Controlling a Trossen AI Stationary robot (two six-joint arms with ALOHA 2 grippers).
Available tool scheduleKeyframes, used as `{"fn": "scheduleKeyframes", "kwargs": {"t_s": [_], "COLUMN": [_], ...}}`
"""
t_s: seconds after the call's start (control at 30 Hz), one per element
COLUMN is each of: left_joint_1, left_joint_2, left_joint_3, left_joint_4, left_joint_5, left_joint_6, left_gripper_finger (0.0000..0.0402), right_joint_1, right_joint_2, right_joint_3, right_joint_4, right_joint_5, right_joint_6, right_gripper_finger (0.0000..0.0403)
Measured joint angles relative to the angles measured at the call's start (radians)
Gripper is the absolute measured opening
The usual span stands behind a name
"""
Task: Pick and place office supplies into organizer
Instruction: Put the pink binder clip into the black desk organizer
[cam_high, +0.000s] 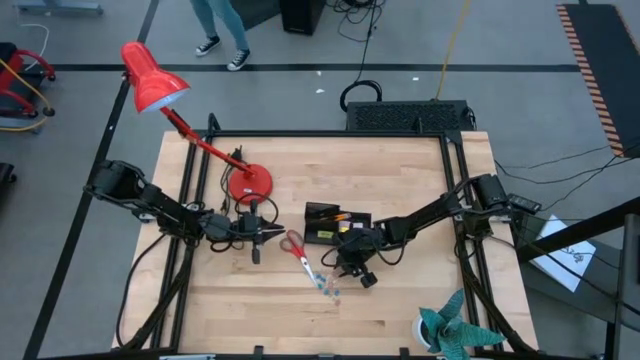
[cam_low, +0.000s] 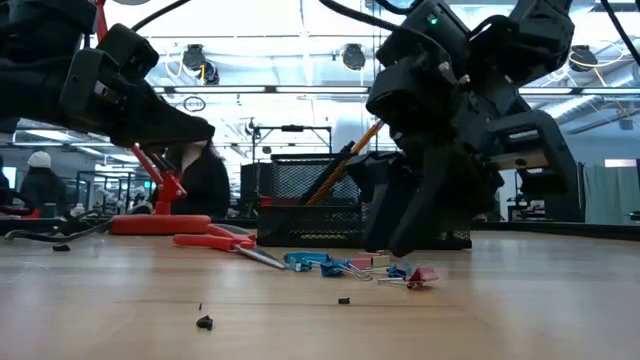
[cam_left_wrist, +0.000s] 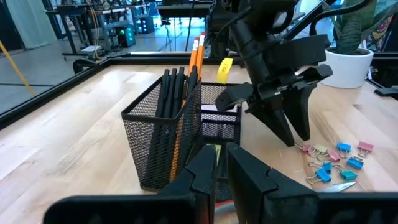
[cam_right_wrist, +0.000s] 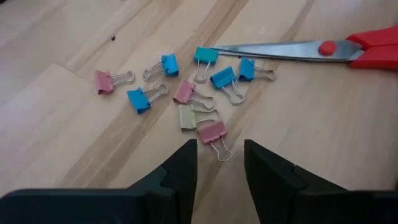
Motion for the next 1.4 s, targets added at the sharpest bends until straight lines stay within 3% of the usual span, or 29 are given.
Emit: {"fn": "scheduleKeyframes", "kwargs": {"t_s": [0.77, 0.9, 1.13, 1.3, 1.4], "left_joint_1": [0.000, 0.000, 0.000, 0.000, 0.000], "left_joint_2": [0.000, 0.000, 0.000, 0.000, 0.000], "left_joint_3": [0.000, 0.000, 0.000, 0.000, 0.000], "left_joint_4": [-0.002, -0.003, -0.003, -0.004, -0.004], "left_joint_5": [0.003, 0.009, 0.010, 0.010, 0.010], "left_joint_6": [0.000, 0.000, -0.004, -0.006, -0.006], "left_gripper_finger": [0.0047, 0.0047, 0.0047, 0.0047, 0.0047], "right_joint_1": [0.010, 0.010, 0.011, 0.011, 0.011], "right_joint_2": [0.078, 0.067, 0.063, 0.063, 0.063], "right_joint_3": [0.002, 0.002, 0.001, 0.008, 0.045], "right_joint_4": [0.104, 0.095, 0.088, 0.086, 0.035], "right_joint_5": [0.006, -0.008, -0.022, -0.023, -0.022], "right_joint_6": [0.008, 0.008, 0.009, 0.011, 0.012], "right_gripper_finger": [0.0127, 0.0108, 0.0028, 0.0028, 0.0048]}}
